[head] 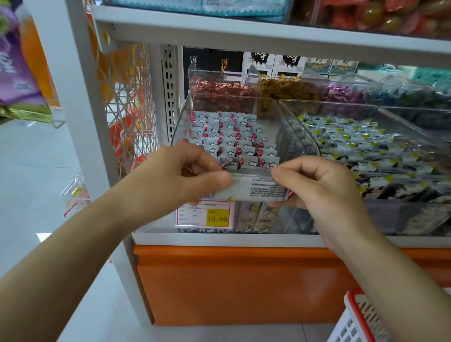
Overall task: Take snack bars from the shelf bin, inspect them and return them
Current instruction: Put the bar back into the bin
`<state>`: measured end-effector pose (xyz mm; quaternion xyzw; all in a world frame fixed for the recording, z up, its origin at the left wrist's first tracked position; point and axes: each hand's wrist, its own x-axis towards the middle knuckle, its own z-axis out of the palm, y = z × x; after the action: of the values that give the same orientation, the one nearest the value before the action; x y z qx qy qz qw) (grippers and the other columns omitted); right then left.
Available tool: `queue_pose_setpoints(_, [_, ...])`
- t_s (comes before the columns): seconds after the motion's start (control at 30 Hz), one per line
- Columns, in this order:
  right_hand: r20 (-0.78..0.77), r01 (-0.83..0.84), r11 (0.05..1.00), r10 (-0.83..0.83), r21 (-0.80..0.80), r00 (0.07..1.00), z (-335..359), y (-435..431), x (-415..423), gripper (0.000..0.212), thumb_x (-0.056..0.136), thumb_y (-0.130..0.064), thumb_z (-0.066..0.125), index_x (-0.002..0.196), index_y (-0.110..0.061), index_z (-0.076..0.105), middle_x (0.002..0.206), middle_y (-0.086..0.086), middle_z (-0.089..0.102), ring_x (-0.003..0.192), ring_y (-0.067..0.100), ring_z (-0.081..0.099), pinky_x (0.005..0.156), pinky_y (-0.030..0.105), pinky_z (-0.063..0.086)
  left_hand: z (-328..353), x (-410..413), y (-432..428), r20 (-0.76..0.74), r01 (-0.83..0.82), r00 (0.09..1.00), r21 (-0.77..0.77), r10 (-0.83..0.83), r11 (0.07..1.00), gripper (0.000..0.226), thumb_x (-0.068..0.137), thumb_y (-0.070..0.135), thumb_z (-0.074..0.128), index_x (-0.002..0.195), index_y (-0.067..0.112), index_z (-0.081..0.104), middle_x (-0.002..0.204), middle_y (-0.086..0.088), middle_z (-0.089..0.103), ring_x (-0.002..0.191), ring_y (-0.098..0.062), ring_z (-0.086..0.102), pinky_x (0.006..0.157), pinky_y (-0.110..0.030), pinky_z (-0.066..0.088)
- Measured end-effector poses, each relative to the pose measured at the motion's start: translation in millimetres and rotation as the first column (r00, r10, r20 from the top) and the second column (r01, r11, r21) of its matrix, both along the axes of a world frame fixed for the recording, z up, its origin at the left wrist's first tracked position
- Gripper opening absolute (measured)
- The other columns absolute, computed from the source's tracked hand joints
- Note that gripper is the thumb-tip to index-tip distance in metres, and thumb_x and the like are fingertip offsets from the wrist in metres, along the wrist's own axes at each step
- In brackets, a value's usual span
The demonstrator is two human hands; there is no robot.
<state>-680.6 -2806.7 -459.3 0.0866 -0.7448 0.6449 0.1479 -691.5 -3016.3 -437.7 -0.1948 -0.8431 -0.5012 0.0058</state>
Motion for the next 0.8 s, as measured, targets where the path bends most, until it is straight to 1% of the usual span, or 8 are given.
queue_pose_setpoints(0.13, [0.179,-0.11,0.993,0.117,-0.051,0.977,6,7,-2,0.013,0.083,-0.007,0.065,0.072,-0.005,0.071,0.073,0.009,0.073,0.069,0.023,0.071,0.053,0.03,0.058,-2,-3,0,-0.005,-0.017,1.0,-0.018,0.017,1.0,0.033,0.059,0.046,0.066,0.088,0.03,0.064,0.087,-0.005,0.068,0.073,-0.014,0.066,0.067,-0.027,0.057])
queue_pose_setpoints(0.23, [0.318,-0.217,0.974,0.229,-0.071,0.92,12,15,-4,0.01,0.079,-0.009,0.064,0.075,-0.002,0.07,0.077,0.01,0.073,0.072,0.022,0.071,0.053,0.029,0.058,-3,-5,0,-0.01,-0.021,1.0,-0.033,0.02,0.999,0.03,0.061,0.045,0.064,0.088,0.032,0.064,0.085,0.001,0.07,0.075,-0.01,0.067,0.068,-0.024,0.056])
queue_pose_setpoints(0.3, [0.36,-0.245,0.964,0.265,-0.1,0.895,15,19,-4,0.012,0.074,-0.011,0.063,0.077,-0.001,0.068,0.076,0.009,0.073,0.07,0.021,0.071,0.052,0.028,0.058,-5,-6,1,-0.009,-0.018,1.0,-0.033,0.018,0.999,0.02,0.069,0.039,0.066,0.088,0.034,0.064,0.084,0.002,0.07,0.075,-0.008,0.066,0.066,-0.018,0.056])
queue_pose_setpoints(0.4, [0.394,-0.268,0.956,0.293,-0.12,0.871,17,21,-4,0.02,0.067,-0.014,0.063,0.08,0.001,0.067,0.075,0.009,0.073,0.068,0.02,0.071,0.051,0.027,0.057,-8,-7,3,-0.032,-0.02,0.999,-0.055,0.018,0.998,0.008,0.082,0.029,0.064,0.087,0.035,0.063,0.082,0.004,0.07,0.075,-0.006,0.066,0.065,-0.014,0.054])
queue_pose_setpoints(0.53, [0.403,-0.294,0.948,0.317,-0.119,0.858,16,23,-4,0.022,0.067,-0.013,0.064,0.082,0.002,0.067,0.08,0.011,0.072,0.07,0.021,0.07,0.049,0.027,0.057,-8,-7,4,-0.049,-0.022,0.999,-0.092,0.018,0.995,0.01,0.086,0.029,0.059,0.091,0.036,0.064,0.083,0.007,0.07,0.075,-0.004,0.065,0.066,-0.014,0.054])
queue_pose_setpoints(0.67, [0.388,-0.268,0.954,0.299,-0.134,0.872,13,23,-6,0.021,0.065,-0.014,0.066,0.08,0.001,0.069,0.085,0.012,0.071,0.071,0.02,0.07,0.047,0.026,0.056,-8,-6,5,-0.041,-0.018,0.999,-0.096,0.014,0.995,0.012,0.088,0.028,0.057,0.086,0.038,0.062,0.082,0.008,0.07,0.076,-0.008,0.066,0.07,-0.019,0.055])
queue_pose_setpoints(0.77, [0.372,-0.216,0.965,0.258,-0.152,0.892,11,23,-7,0.011,0.075,-0.011,0.065,0.076,-0.002,0.069,0.076,0.008,0.073,0.067,0.02,0.071,0.047,0.026,0.056,-6,-3,6,-0.058,-0.014,0.998,-0.097,0.008,0.995,0.003,0.08,0.041,0.059,0.08,0.041,0.062,0.078,0.003,0.071,0.074,-0.012,0.065,0.069,-0.024,0.054])
queue_pose_setpoints(0.8, [0.364,-0.196,0.968,0.242,-0.158,0.9,10,22,-7,0.012,0.078,-0.011,0.063,0.078,-0.001,0.069,0.073,0.008,0.073,0.065,0.02,0.071,0.047,0.025,0.056,-6,-1,7,-0.072,-0.01,0.997,-0.111,0.002,0.994,0.007,0.074,0.048,0.059,0.078,0.043,0.061,0.08,0.004,0.07,0.074,-0.013,0.064,0.067,-0.025,0.053])
